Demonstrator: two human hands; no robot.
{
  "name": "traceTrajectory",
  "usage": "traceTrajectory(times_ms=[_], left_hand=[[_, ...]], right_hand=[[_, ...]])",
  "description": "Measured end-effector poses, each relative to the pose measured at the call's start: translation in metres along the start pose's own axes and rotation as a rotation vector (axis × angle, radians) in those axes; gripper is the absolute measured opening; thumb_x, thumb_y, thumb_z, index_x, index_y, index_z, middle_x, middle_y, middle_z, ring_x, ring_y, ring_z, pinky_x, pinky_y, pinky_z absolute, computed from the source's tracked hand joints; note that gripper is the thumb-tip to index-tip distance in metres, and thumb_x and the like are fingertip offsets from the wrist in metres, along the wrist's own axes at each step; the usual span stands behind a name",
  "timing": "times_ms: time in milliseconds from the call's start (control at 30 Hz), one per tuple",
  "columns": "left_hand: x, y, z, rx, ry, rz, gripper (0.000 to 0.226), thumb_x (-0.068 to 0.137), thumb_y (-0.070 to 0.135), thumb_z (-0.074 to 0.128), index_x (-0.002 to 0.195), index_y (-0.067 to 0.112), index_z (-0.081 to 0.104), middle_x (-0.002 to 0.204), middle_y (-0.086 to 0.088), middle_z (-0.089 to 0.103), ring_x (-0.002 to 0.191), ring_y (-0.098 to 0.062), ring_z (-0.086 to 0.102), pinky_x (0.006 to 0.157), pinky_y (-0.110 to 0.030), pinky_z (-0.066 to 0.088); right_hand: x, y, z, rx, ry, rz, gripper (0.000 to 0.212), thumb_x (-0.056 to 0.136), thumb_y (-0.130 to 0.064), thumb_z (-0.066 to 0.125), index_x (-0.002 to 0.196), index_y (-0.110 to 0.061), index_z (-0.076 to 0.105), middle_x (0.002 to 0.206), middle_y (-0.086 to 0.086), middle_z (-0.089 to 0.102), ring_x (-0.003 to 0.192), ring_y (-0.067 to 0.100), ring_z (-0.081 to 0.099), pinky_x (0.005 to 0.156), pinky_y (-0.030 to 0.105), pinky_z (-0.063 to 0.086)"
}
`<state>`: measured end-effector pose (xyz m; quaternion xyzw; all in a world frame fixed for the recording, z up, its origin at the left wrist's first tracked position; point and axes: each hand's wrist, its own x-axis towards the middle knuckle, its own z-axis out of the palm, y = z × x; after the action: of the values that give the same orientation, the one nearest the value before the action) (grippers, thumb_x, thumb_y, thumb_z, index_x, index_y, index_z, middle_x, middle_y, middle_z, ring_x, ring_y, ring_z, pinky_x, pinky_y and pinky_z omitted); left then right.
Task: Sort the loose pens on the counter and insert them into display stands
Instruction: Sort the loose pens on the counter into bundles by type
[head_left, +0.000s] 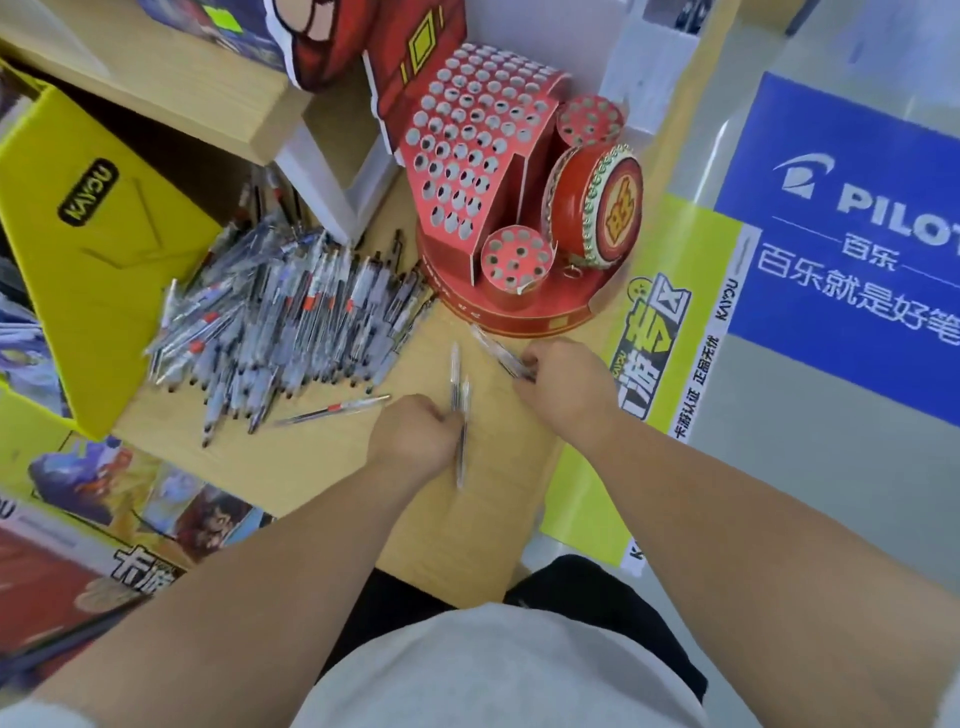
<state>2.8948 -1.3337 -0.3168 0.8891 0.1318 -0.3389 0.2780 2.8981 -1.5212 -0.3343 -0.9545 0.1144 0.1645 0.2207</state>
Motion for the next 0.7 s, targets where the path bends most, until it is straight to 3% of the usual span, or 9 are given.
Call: traceTrajectory(times_ms=[133, 333, 500, 600, 700], left_hand=[[0.004, 0.007, 0.003, -0.021, 0.051, 0.011, 0.02, 0.087, 0.035, 0.067, 0.086, 0.017, 0.06, 0.078, -0.002, 0.067, 0.075, -0.023, 0.065, 0.066, -0.035, 0.054], [0.004, 0.021, 0.02, -0.306, 0.007, -0.113, 0.02, 0.083, 0.026, 0.073, 0.079, 0.01, 0.062, 0.074, -0.014, 0.073, 0.062, -0.031, 0.072, 0.062, -0.05, 0.063], [0.009, 0.05, 0.026, -0.552, 0.012, -0.238, 0.03, 0.092, 0.021, 0.072, 0.071, 0.006, 0.057, 0.078, -0.023, 0.072, 0.045, -0.026, 0.063, 0.045, -0.033, 0.056], [0.017, 0.057, 0.03, -0.582, 0.018, -0.255, 0.031, 0.092, 0.024, 0.072, 0.07, 0.004, 0.061, 0.071, -0.02, 0.072, 0.047, -0.029, 0.064, 0.045, -0.033, 0.055], [0.021, 0.06, 0.035, -0.591, 0.015, -0.265, 0.031, 0.094, 0.027, 0.069, 0.075, 0.003, 0.065, 0.069, -0.02, 0.072, 0.048, -0.03, 0.065, 0.047, -0.035, 0.055]], right_hand=[[-0.002, 0.013, 0.0, 0.071, 0.08, 0.023, 0.024, 0.082, -0.031, 0.072, 0.102, -0.019, 0.068, 0.099, 0.002, 0.063, 0.087, 0.025, 0.062, 0.069, 0.035, 0.052], [-0.014, 0.028, 0.008, 0.198, 0.036, -0.068, 0.03, 0.079, -0.021, 0.076, 0.108, -0.02, 0.071, 0.099, 0.001, 0.063, 0.091, 0.022, 0.065, 0.078, 0.041, 0.056], [-0.01, 0.034, 0.006, 0.213, 0.033, -0.086, 0.026, 0.082, -0.02, 0.073, 0.108, -0.021, 0.073, 0.096, 0.002, 0.063, 0.089, 0.023, 0.064, 0.079, 0.042, 0.056], [-0.007, 0.034, 0.005, 0.219, 0.046, -0.08, 0.021, 0.085, -0.027, 0.071, 0.105, -0.02, 0.073, 0.094, 0.002, 0.061, 0.088, 0.024, 0.062, 0.077, 0.041, 0.055], [-0.011, 0.029, 0.006, 0.231, 0.024, -0.09, 0.035, 0.079, -0.045, 0.076, 0.106, -0.023, 0.071, 0.094, 0.0, 0.057, 0.089, 0.022, 0.06, 0.074, 0.037, 0.053]])
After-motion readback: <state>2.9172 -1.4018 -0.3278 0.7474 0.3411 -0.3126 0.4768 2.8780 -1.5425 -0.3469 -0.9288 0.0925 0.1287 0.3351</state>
